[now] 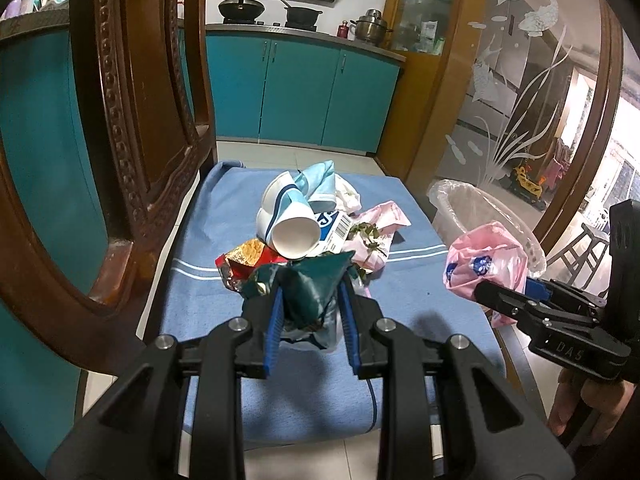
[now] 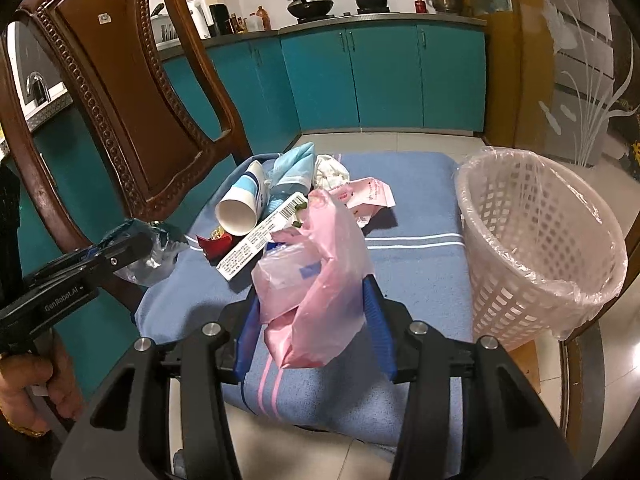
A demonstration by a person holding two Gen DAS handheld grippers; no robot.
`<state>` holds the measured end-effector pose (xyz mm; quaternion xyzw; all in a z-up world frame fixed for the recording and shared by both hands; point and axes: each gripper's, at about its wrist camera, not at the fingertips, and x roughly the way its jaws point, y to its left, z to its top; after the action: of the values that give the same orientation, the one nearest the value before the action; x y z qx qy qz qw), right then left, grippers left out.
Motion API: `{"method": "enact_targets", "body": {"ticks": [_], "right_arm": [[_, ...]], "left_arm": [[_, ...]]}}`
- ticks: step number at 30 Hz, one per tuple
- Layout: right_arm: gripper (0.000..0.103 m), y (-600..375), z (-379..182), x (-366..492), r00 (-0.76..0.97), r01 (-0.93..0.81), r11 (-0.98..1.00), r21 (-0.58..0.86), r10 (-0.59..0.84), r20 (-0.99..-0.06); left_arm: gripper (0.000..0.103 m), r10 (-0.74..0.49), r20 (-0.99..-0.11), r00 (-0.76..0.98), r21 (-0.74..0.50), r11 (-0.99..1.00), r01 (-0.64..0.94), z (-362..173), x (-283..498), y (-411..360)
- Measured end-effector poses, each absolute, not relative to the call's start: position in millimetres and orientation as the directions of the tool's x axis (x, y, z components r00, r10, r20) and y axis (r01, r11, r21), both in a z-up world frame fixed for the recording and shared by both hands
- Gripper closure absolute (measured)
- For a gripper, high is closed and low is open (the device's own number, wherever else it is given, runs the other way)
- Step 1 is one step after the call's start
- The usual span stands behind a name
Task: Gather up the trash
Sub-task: 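Grasp the pink plastic bag with the right gripper while the left holds the green wrapper, then carry the pink bag over the mesh basket and open the right gripper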
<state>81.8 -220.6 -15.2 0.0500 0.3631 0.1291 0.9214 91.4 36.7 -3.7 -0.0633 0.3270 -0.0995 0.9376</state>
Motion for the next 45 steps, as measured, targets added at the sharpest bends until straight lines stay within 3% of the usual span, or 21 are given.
{"method": "enact_targets", "body": {"ticks": [30,35,38,42,45], "right_arm": [[0.054,-220.7,-12.8,81.5,0.718,-0.192,0.968,0.16,0.25,-0.649],[0.054,-271.0,7.4,95.5,0.799,-0.063,0.99,0.123,0.124,-0.589],[0.053,-315.1,10.6,109.6,0.818,0.042,0.984,0.172,0.065,-0.572],[0.052,-371.2,-11.5,138.4,0.795,0.167,0.963,0.214,-0.003,-0.607],[0.043,-396.3,-35.2,152.3,0.752,0.228,0.945,0.233,-0.019,-0.659]], "left_arm": [[0.075,-0.228,-0.62,0.751,-0.186,0.972,0.141,-6.4,91.2,36.3],[0.075,-0.227,-0.623,0.749,-0.189,0.972,0.138,-7.3,91.1,38.2],[0.074,-0.228,-0.626,0.746,-0.19,0.972,0.138,-8.7,91.3,38.4],[0.074,-0.227,-0.63,0.743,-0.187,0.973,0.138,-10.0,92.2,37.4],[0.074,-0.222,-0.635,0.74,-0.183,0.974,0.136,-11.9,93.4,35.9]]}}
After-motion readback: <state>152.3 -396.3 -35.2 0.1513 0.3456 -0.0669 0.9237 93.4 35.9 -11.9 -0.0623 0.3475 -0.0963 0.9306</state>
